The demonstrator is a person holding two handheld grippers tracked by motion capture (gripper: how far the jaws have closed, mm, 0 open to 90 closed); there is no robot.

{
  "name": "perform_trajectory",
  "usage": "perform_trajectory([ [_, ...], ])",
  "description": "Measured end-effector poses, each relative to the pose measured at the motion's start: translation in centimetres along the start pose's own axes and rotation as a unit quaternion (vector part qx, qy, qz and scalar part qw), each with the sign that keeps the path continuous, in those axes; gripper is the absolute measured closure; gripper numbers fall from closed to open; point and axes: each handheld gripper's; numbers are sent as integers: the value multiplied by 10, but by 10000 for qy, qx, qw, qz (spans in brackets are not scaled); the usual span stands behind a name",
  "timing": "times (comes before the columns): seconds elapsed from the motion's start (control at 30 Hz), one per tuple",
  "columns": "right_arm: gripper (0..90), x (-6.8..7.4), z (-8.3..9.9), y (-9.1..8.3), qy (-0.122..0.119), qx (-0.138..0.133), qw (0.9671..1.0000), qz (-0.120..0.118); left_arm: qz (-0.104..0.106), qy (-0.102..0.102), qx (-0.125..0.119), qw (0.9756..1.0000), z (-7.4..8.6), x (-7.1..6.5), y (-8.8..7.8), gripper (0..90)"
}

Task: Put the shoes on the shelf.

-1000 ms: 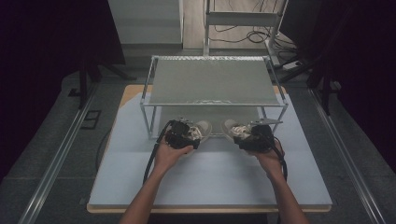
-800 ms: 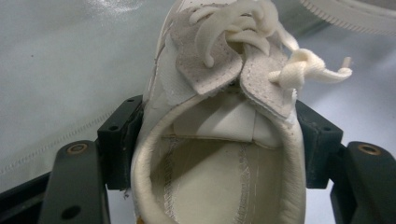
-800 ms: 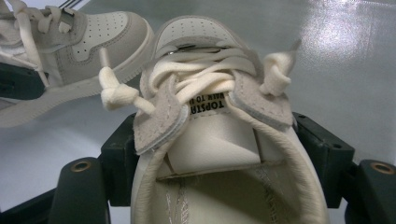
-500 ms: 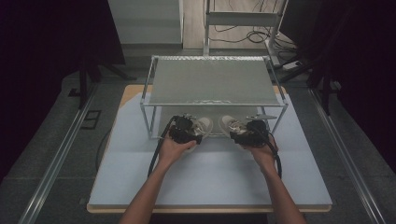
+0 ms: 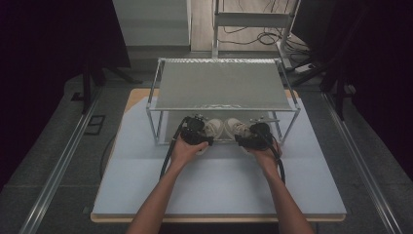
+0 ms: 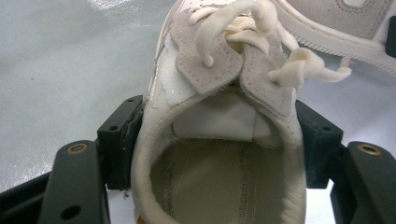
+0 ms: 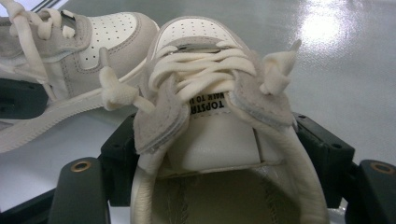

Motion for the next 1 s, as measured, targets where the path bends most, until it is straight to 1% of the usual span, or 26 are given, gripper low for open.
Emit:
perform_trajectory([
  [0.03,281,0,0,1,35,7,10000,13,5,9,7,10000,-1,0,1,300],
  [0.07,281,-1,-1,2,29,-8,10000,39,-20,85,39,10000,-3,2,2,300],
  [0.13,280,-1,-1,5,54,-11,9999,92,-53,124,55,9999,-6,2,4,300],
  [0.17,280,-1,-2,7,36,-38,9999,119,-14,4,32,10000,-6,1,5,300],
  [0.2,280,-1,-3,8,43,-42,9999,124,82,376,37,9993,-10,7,8,299],
  [0.23,279,-1,-4,10,46,-45,9999,143,172,556,84,9983,-11,10,9,299],
  [0.27,279,0,-5,11,34,-44,9998,172,248,632,50,9977,-13,11,11,299],
  [0.3,279,2,-7,14,-4,-37,9997,244,33,311,6,9995,-12,7,13,299],
  [0.33,279,2,-7,14,-4,-37,9997,244,33,311,6,9995,-12,7,13,299],
  [0.37,278,3,-9,18,0,-18,9995,309,-187,103,21,9998,-11,4,15,299],
  [0.43,278,3,-9,19,0,-12,9995,328,-431,13,122,9990,-11,4,17,298],
  [0.47,278,4,-9,23,73,34,9995,317,-507,-43,130,9986,-11,4,18,298],
  [0.5,277,5,-8,25,89,47,9994,321,-571,-78,157,9982,-10,3,19,297],
  [0.53,276,4,-7,26,84,83,9994,313,-619,-38,184,9979,-10,4,21,297],
  [0.57,275,4,-5,30,72,110,9991,393,-618,-19,157,9980,-10,4,21,296],
  [0.63,274,4,-5,32,51,111,9991,401,-619,-65,119,9980,-10,3,22,296],
  [0.67,273,4,-4,34,100,170,9991,365,-631,-58,117,9979,-10,3,22,294],
  [0.73,270,3,-3,36,86,190,9990,387,-597,-65,106,9981,-9,4,22,284],
  [0.77,266,3,-3,37,85,186,9990,387,-569,-33,60,9984,-9,5,22,279],
  [0.8,264,2,-2,37,186,163,9990,360,-520,18,-12,9986,-8,6,21,274],
  [0.83,262,2,-2,36,235,126,9989,384,-302,-53,-160,9994,-7,7,22,269],
  [0.87,259,2,-3,34,245,58,9990,372,-112,1,-282,9995,-6,9,20,261],
  [0.9,251,3,-4,31,271,-30,9990,363,-22,39,-326,9995,-5,11,18,250],
  [0.93,237,3,-5,29,253,-73,9990,372,161,-9,-400,9991,-4,11,15,242],
  [0.97,226,3,-7,22,152,-174,9990,384,253,-38,-514,9984,-3,11,14,229],
  [1.0,226,3,-7,22,152,-174,9990,384,19,-520,-521,9973,-1,3,8,229],
])
Point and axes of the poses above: each handheld gripper's, and its own axes: y roughly forward along the jaws, z roughly out of its underside, x roughly to its left, and after that the axes turned 4 degrees about -x, right-handed
